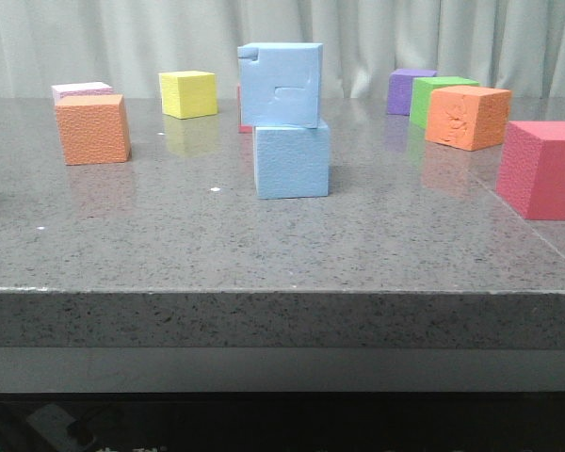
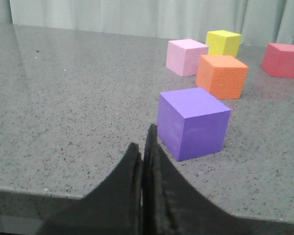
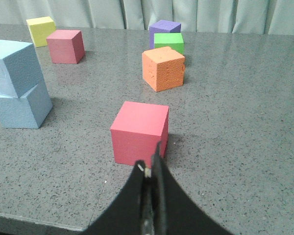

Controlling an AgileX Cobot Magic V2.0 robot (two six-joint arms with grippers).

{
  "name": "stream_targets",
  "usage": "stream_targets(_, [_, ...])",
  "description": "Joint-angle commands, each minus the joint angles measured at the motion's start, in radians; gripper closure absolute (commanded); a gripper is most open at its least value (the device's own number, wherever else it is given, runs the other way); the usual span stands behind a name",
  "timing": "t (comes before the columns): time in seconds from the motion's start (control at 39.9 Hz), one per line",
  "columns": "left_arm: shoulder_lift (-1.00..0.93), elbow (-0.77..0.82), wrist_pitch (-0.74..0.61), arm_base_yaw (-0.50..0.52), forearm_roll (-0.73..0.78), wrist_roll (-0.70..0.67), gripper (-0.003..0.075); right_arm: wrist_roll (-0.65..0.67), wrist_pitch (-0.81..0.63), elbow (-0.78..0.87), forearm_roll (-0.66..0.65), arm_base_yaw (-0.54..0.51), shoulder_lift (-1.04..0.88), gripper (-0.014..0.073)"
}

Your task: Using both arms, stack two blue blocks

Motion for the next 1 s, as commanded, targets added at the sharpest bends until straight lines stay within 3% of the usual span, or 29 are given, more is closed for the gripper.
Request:
stream_targets(0.0, [-0.024,0.026,-0.149,0.004,-0.002,-0.010,0.0738,-0.009,-0.081,-0.026,-0.001,-0.003,0.010,0.0664])
stream_targets(0.4, [-0.024,0.179,-0.317,0.002,-0.002,-0.010,0.0738,-0.009,-0.081,-0.026,-0.001,-0.003,0.010,0.0664])
stream_targets(0.98, [-0.022,0.179,-0.319,0.002,-0.002,-0.010,0.0738,-0.009,-0.081,-0.026,-0.001,-0.003,0.010,0.0664])
